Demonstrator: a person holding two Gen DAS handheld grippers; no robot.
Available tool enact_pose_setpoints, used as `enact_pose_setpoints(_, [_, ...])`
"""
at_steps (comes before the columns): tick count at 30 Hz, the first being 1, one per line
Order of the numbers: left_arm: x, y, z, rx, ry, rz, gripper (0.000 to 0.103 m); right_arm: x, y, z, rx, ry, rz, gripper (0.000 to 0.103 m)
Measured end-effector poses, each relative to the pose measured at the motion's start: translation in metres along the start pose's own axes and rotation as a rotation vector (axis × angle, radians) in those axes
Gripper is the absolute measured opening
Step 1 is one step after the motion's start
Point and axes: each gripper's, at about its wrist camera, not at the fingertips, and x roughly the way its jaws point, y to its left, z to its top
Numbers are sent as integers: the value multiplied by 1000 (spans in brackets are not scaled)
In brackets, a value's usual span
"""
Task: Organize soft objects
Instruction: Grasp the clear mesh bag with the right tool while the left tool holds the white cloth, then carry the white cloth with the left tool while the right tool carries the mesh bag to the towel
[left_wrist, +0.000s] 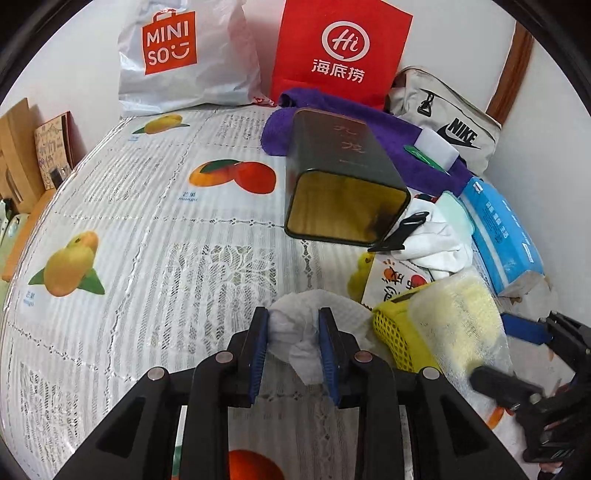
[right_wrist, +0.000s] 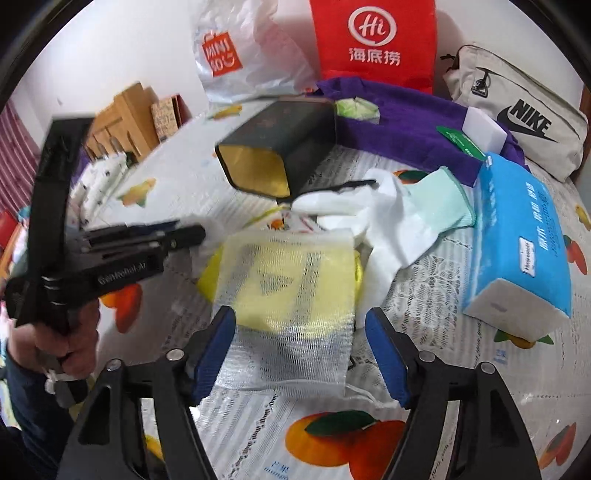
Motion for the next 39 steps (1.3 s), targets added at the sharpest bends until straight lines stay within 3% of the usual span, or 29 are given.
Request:
enact_pose_setpoints(1, [1, -1, 0, 3, -6, 1, 27, 2, 1, -1, -6, -3, -14, 52])
enact_pose_setpoints(2, [1, -1, 0, 2, -11, 3, 27, 3, 1, -2, -14, -4, -29, 38])
enact_pose_setpoints(6, [1, -1, 1, -18, -21, -3, 27, -8, -5, -8, -34, -39, -52, 31])
enact_pose_setpoints(16, [2, -8, 0, 15, -26, 17, 33, -33, -44, -20, 19, -34, -63, 30])
enact_pose_setpoints(20, [1, -9, 0, 17, -21, 7, 33, -32, -63, -23, 90, -27, -58, 34])
enact_pose_setpoints(22, [1, -9, 0, 17, -20, 2, 33, -35, -64, -23, 97, -37, -54, 31])
enact_pose_setpoints(24, [0, -9, 0, 14, -18, -4, 33, -39, -62, -23, 82, -44, -57, 17])
enact_pose_setpoints(29, [-6, -5, 1, -11, -17, -66, 26, -54, -59, -22, 70, -89, -47, 14])
enact_pose_setpoints(39, [-23, -6, 4, 5, -38, -50, 25, -80, -73, -30, 93, -134, -39, 6])
